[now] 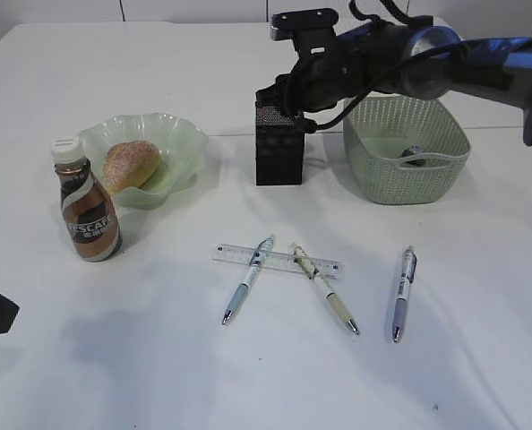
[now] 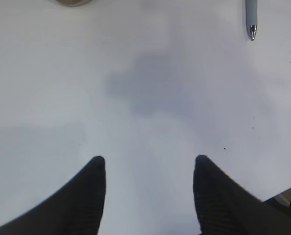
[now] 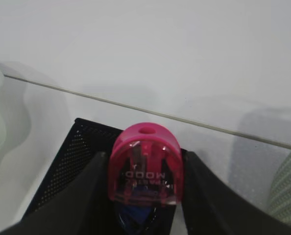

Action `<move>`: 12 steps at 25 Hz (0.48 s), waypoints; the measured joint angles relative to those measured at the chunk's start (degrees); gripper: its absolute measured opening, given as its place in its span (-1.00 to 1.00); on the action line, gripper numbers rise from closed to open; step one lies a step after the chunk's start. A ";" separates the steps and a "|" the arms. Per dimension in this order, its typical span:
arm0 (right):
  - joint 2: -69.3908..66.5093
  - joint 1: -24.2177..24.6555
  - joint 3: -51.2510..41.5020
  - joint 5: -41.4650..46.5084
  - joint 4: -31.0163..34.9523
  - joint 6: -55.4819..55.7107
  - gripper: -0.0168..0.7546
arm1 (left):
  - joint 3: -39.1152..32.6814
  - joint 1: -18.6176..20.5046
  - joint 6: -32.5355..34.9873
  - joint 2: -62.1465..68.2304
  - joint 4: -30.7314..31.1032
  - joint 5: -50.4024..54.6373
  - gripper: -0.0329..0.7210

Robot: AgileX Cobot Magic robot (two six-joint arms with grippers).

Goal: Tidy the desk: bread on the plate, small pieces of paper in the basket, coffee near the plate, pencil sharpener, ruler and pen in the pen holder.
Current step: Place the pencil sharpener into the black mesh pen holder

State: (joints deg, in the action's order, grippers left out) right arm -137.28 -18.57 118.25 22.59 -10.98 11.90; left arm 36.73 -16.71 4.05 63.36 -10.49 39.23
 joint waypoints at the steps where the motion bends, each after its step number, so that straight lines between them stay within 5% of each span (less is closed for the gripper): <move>1: -0.09 0.00 0.09 0.00 0.02 0.00 -0.07 | 0.00 0.00 0.00 0.00 0.00 0.00 0.15; 12: -0.12 -0.01 0.09 -0.36 0.94 -0.34 -0.07 | 0.00 0.00 0.00 0.00 0.00 0.00 0.15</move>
State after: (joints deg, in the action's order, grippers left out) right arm -137.40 -18.58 118.34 22.23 -10.04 11.55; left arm 36.73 -16.71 4.05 63.36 -10.49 39.23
